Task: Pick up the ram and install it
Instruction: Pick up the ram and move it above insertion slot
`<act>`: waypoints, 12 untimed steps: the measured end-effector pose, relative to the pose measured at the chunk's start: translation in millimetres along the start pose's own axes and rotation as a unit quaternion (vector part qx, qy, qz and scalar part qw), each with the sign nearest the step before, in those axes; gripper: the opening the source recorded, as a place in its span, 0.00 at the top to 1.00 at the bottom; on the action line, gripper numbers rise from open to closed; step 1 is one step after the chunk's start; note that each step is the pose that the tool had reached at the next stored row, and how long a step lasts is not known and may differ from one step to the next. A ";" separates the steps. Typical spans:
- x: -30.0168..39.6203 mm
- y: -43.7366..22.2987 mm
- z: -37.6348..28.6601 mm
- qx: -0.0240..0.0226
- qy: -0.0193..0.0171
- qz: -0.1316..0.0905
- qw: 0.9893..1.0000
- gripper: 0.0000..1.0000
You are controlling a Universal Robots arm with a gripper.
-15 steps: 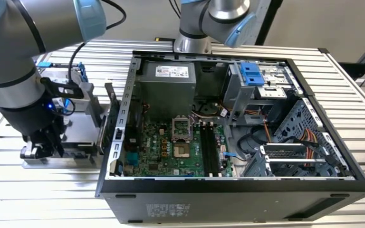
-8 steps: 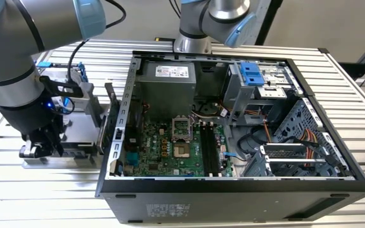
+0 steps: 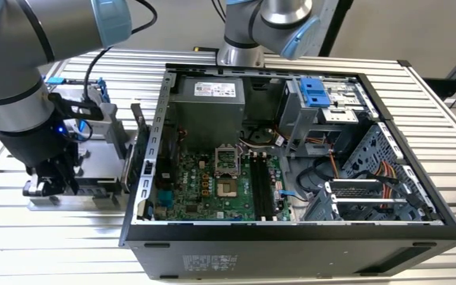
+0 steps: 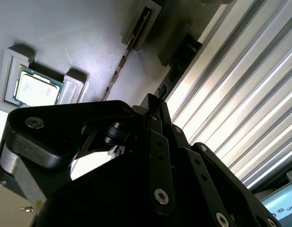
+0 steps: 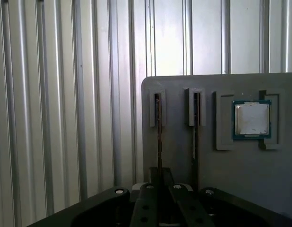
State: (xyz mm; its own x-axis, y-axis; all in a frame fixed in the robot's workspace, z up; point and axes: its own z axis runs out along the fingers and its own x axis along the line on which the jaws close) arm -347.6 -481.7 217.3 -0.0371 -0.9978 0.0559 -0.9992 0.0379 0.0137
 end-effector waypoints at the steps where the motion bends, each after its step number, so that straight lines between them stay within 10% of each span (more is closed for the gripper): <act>1: 0.0 0.0 -0.2 0.000 0.000 0.000 1.000 1.00; 12: 0.4 0.1 -6.5 0.000 0.000 0.000 1.000 1.00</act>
State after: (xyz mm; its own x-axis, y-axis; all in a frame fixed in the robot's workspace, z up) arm -347.6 -481.6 223.8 -0.0371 -0.9977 0.0560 -0.9992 0.0380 0.0138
